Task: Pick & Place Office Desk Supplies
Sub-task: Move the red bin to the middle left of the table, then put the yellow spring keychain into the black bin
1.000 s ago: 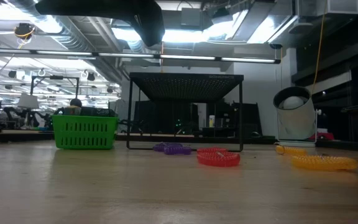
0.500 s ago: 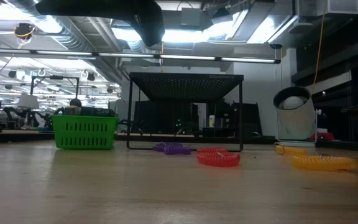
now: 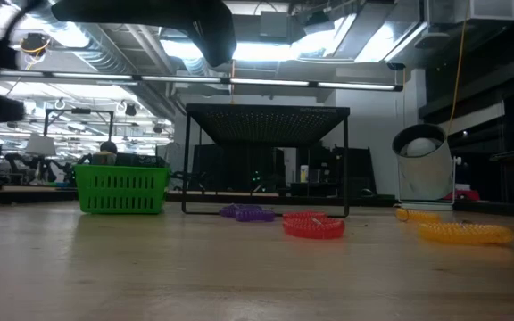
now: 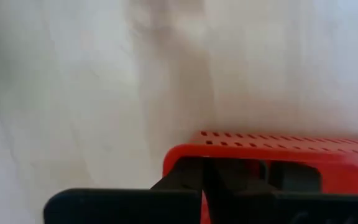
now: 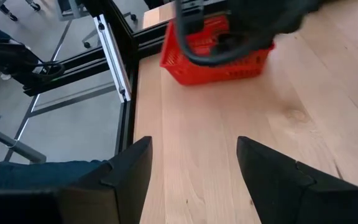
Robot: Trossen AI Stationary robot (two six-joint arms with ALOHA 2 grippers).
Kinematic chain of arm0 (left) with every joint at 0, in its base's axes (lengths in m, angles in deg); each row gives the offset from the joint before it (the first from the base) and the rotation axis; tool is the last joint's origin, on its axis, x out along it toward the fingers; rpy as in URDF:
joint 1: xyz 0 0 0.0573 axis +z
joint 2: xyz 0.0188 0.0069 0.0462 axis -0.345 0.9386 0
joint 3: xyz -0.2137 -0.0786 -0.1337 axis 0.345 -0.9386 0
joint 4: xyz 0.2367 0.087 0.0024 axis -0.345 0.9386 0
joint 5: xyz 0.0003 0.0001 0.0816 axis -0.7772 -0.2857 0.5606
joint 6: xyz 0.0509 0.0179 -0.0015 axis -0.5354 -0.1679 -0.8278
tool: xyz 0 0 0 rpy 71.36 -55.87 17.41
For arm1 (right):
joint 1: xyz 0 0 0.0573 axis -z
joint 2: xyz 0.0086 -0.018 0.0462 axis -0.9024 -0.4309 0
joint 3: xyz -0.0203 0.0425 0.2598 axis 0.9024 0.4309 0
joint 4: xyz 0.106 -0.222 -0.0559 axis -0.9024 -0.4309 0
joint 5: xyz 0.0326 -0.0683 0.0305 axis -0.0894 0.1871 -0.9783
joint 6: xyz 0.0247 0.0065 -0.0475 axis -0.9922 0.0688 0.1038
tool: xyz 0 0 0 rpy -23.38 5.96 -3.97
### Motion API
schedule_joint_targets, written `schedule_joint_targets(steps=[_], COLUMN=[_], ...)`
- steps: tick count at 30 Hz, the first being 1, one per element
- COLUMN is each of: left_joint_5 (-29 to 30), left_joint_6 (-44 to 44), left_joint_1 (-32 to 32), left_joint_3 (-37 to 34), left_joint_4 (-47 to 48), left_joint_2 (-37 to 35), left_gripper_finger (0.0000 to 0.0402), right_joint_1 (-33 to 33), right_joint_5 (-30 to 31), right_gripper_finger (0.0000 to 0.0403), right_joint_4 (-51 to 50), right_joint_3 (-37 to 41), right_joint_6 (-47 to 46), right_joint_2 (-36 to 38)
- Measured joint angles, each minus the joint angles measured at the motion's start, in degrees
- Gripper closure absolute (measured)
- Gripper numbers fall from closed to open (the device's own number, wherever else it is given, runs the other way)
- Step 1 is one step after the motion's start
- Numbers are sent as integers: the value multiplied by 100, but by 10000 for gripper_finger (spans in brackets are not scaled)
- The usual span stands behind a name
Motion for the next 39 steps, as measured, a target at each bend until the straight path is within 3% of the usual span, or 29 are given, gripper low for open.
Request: schedule_joint_targets(steps=[15,23,32,39], left_joint_5=[34,-447,-764,-1078], left_joint_6=[-2432,-3325,-3110,-3062], left_joint_1=[2059,2919,3031,2788], left_joint_3=[0,0,0,422], left_joint_4=[-572,-1397,-1371,-1700], left_joint_2=[0,0,0,-30], left_gripper_finger=[399,399,395,338], right_joint_1=[4,4,7,-50], right_joint_5=[47,133,45,42], right_gripper_finger=[167,167,167,167], right_joint_4=[0,0,0,35], right_joint_3=[0,0,0,1], right_joint_6=[-16,-105,-103,36], right_joint_2=[0,-2,-2,9])
